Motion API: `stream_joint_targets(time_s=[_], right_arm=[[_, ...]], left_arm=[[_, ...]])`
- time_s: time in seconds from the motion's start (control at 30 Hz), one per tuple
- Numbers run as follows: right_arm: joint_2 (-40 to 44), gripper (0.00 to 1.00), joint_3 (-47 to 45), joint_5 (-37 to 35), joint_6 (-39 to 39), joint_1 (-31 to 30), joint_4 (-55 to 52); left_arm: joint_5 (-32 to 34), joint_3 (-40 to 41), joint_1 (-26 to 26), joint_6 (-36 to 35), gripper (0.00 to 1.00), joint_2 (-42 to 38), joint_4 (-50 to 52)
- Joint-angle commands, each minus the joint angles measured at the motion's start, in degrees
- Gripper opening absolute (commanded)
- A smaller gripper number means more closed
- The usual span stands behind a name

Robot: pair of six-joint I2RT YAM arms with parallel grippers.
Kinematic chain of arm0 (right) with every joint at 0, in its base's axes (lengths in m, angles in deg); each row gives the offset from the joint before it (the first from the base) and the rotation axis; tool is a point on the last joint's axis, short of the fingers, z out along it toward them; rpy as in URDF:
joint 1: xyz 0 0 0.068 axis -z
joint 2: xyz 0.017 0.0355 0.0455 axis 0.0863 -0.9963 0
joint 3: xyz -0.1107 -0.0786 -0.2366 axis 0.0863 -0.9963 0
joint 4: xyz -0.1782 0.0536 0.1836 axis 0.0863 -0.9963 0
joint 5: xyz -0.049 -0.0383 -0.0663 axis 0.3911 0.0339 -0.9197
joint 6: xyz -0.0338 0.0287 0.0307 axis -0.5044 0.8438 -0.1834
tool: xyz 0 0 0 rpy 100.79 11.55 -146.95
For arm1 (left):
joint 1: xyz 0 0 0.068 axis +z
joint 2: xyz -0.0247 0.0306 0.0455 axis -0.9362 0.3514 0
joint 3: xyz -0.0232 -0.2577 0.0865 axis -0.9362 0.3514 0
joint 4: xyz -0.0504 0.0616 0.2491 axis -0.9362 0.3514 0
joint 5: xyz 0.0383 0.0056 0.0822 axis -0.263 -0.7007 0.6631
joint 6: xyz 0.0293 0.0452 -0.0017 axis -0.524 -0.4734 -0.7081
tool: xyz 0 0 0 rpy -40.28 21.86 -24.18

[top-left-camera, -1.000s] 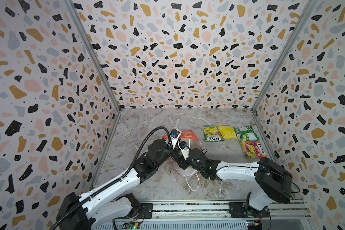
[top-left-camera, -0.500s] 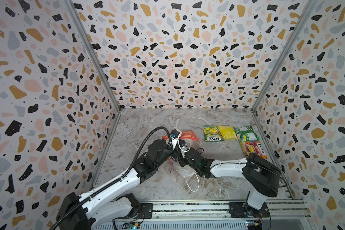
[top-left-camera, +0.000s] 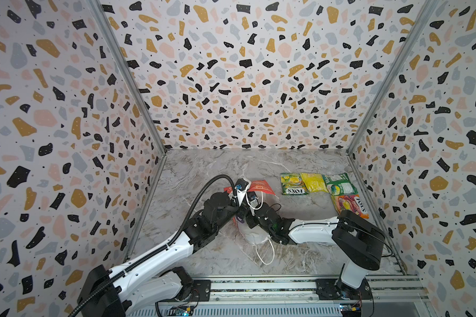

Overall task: Take the snacks out of the paper bag
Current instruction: Pick up the snack from the paper bag.

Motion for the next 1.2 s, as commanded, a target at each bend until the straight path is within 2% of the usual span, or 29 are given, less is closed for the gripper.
stream_joint_targets(time_s=[0.0,0.13,0.37,0.7,1.17], right_arm=[[-1.4,0.29,2.2,-1.4,-0.1,0.7,0.7],[-2.0,0.11,2.8,-0.3,-0.6,1.1,1.0],[2.7,0.0,1.1,2.6,-1.8,0.4,0.6],[11.4,0.0,-3.9,3.2,-4.6,-4.0,-0.5],[24.8,0.0,-10.6,10.1,-7.6,-4.5,-3.2]], left_arm=[[-0.9,0.5,0.2,0.4,0.0,-0.8,-2.8],[-0.6,1.0,0.2,0.6,0.0,-1.0,-3.4],[1.4,1.4,0.2,0.7,0.0,-1.5,-2.8],[3.2,1.7,0.2,0.8,0.0,-1.8,-2.3],[5.9,1.1,0.2,0.6,0.0,-1.8,-2.1]])
